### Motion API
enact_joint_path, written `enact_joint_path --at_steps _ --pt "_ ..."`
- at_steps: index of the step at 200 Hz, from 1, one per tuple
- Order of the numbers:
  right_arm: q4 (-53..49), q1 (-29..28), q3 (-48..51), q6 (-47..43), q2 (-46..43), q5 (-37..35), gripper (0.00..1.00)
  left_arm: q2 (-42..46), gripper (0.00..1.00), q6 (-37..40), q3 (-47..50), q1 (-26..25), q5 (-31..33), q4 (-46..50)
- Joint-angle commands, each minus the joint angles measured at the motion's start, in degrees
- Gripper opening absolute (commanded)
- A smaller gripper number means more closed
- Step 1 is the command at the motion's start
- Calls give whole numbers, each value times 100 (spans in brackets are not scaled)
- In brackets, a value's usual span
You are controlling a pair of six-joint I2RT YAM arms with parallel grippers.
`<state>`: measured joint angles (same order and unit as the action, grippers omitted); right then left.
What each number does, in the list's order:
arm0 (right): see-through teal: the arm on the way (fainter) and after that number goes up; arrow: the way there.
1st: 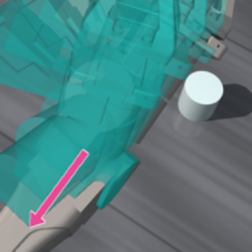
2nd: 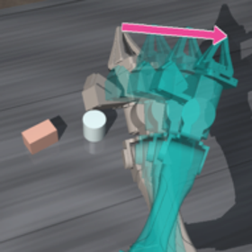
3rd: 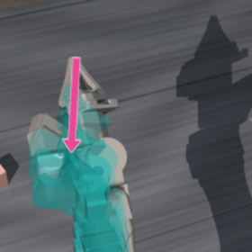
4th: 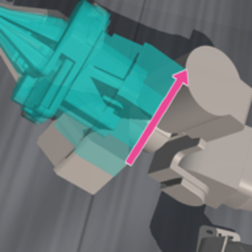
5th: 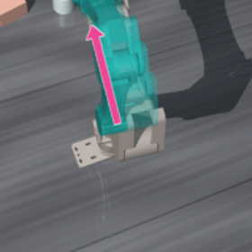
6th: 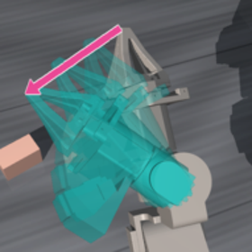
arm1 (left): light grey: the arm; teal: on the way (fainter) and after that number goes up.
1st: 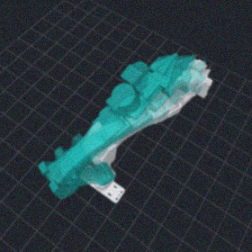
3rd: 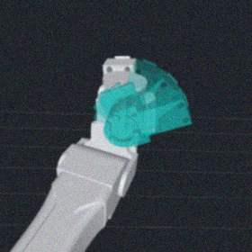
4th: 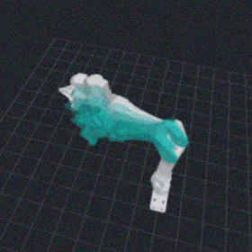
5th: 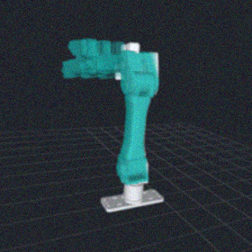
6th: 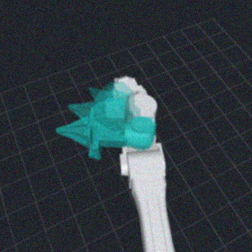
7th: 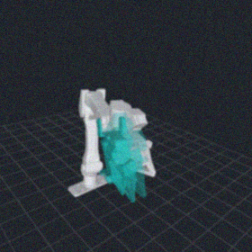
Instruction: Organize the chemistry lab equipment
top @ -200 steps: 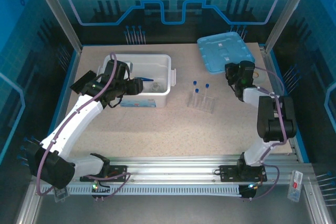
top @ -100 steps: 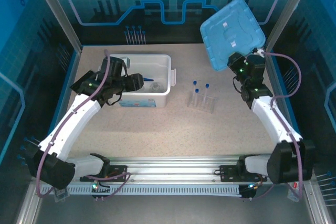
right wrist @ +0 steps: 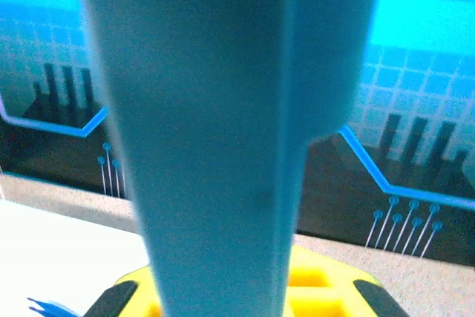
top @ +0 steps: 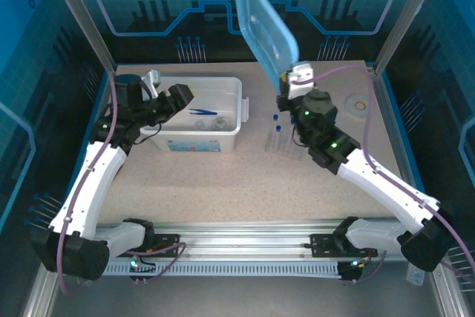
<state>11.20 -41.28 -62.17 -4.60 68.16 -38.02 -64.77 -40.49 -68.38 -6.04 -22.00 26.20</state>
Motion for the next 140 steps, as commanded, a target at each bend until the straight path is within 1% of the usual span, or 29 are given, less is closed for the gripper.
enact_joint_path --at_steps 1,14,36,50,64,83,99,140 --pt "1250 -554 -283 -2014 345 -962 0 290 77 -710 59 154 -745 -628" --pt "1613 -817 -345 -2668 631 -1152 0 384 78 -1076 200 350 -1023 -997" --pt "2157 -1155 -400 -3624 1082 -1375 0 474 79 -2000 610 745 -1558 -1877" --pt "2474 -1310 -410 -4097 1306 -1476 0 511 79 -2519 871 966 -1800 -2475" --pt "2594 -1403 -427 -4398 1485 -1545 0 530 79 -2871 1045 1125 -1957 -2888" --pt "2694 -1425 -411 -4578 1683 -1620 0 532 78 -3189 1183 1266 -2064 -3282" --pt "2698 -1490 -401 -4743 1830 -1595 0 511 78 -3297 1222 1332 -2105 -3464" --pt "3373 -1728 -349 -5530 2237 -1682 0 401 77 -3445 1267 1435 -2155 -3679"
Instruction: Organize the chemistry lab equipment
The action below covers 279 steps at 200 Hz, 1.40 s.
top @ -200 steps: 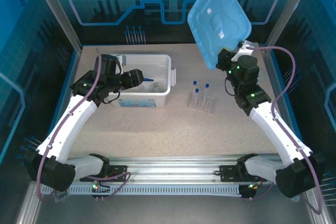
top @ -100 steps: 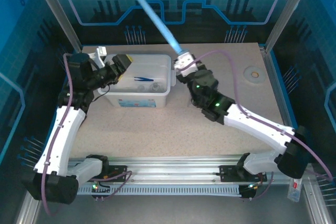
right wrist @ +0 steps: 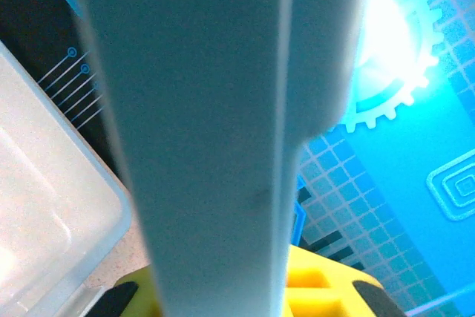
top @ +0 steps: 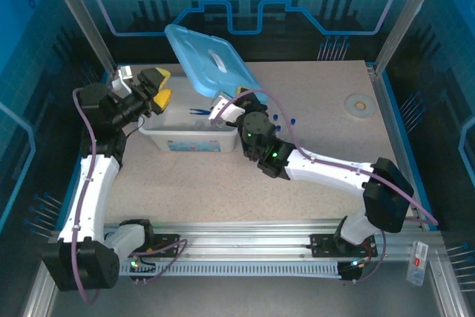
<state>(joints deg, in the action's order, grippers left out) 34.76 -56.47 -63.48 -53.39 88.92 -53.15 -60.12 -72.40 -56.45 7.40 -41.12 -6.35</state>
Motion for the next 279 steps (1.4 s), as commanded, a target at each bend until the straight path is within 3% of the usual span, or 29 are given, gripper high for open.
enact_joint_path --at_steps 1,66,120,174,279 --pt "1029 -212 -217 -675 169 -174 0 -63 78 -251 68 88 -245 -422" --pt "1772 -518 -174 -1560 451 -196 0 -398 75 371 -196 156 -133 555" --pt "2622 -619 -120 -2485 716 -284 0 -501 60 931 -535 182 77 1337" --pt "2946 -769 -107 -2850 876 -267 0 -655 56 824 -595 183 78 1138" --pt "3402 -848 -85 -3300 1037 -311 0 -729 25 648 -596 183 52 899"
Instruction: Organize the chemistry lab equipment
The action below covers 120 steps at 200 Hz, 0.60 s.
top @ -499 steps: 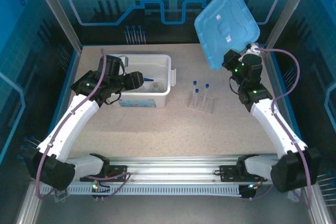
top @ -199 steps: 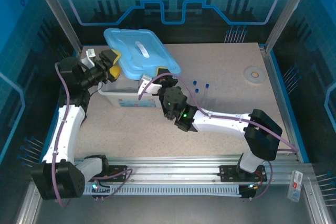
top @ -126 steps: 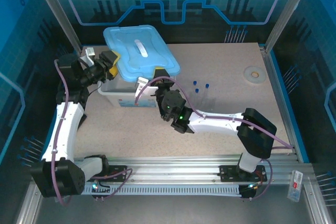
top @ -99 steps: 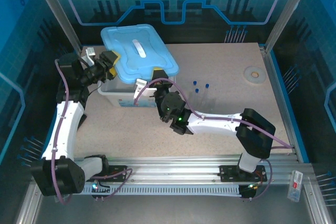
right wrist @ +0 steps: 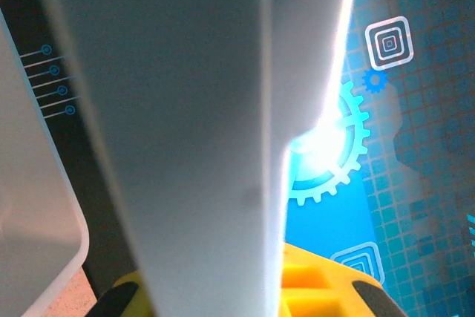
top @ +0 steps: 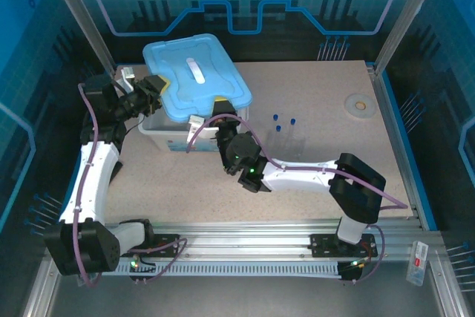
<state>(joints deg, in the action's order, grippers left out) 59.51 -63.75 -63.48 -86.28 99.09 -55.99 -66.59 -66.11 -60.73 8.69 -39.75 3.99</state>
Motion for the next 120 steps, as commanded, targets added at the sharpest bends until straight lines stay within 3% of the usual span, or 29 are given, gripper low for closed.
enact_joint_path --at_steps 1,20,53,120 --pt "930 -120 -85 -11 22 -27 0 -87 25 10 -167 54 -86 -144" --pt "1019 -121 -86 -50 77 -24 0 -95 19 -104 -100 54 -157 -355" --pt "1281 -129 -61 -178 153 -69 9 -87 15 -553 141 54 -243 -1128" --pt "1468 -180 122 -224 63 -209 51 -118 15 -1570 540 159 38 -2669"
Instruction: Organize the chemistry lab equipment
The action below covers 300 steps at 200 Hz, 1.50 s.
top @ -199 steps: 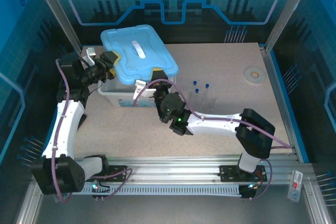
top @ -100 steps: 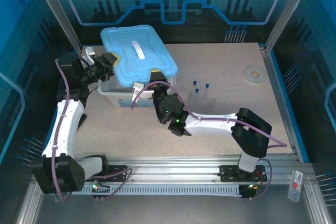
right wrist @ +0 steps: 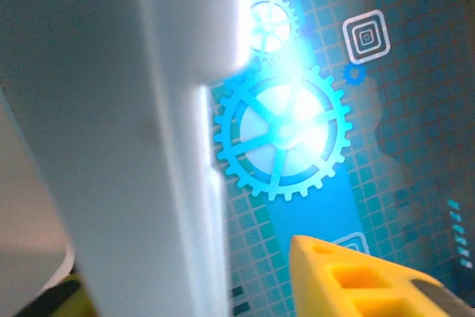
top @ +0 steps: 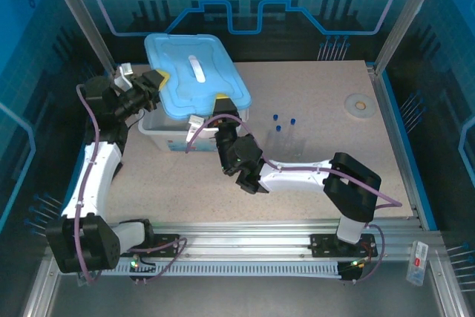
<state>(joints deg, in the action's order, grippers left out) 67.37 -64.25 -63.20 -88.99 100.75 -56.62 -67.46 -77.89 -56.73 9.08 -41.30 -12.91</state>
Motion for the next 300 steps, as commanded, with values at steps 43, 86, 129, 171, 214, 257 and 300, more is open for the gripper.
enact_joint_path --at_steps 43,86,129,171,214,257,300 --pt "112 -260 335 710 -300 -351 58 -153 15 -832 228 164 568 -1700" --pt "-1671 -455 322 2470 -886 -524 57 -303 15 -1095 298 173 964 -2199" --pt "-6433 -299 -870 6750 -1727 599 47 -322 14 -1053 454 167 1503 -2454" --pt "-8420 621 -1833 9715 -1848 2820 42 -305 14 -952 668 164 2018 -2624" --pt "-7913 1655 -1757 12460 -1612 5357 47 -294 13 -992 874 156 2557 -2810" --pt "-6107 2127 -1495 14771 -976 6915 47 -303 13 -833 900 155 2799 -2873" --pt "-4506 2217 -1391 16525 -404 7153 46 -259 13 -700 1065 163 2900 -2949"
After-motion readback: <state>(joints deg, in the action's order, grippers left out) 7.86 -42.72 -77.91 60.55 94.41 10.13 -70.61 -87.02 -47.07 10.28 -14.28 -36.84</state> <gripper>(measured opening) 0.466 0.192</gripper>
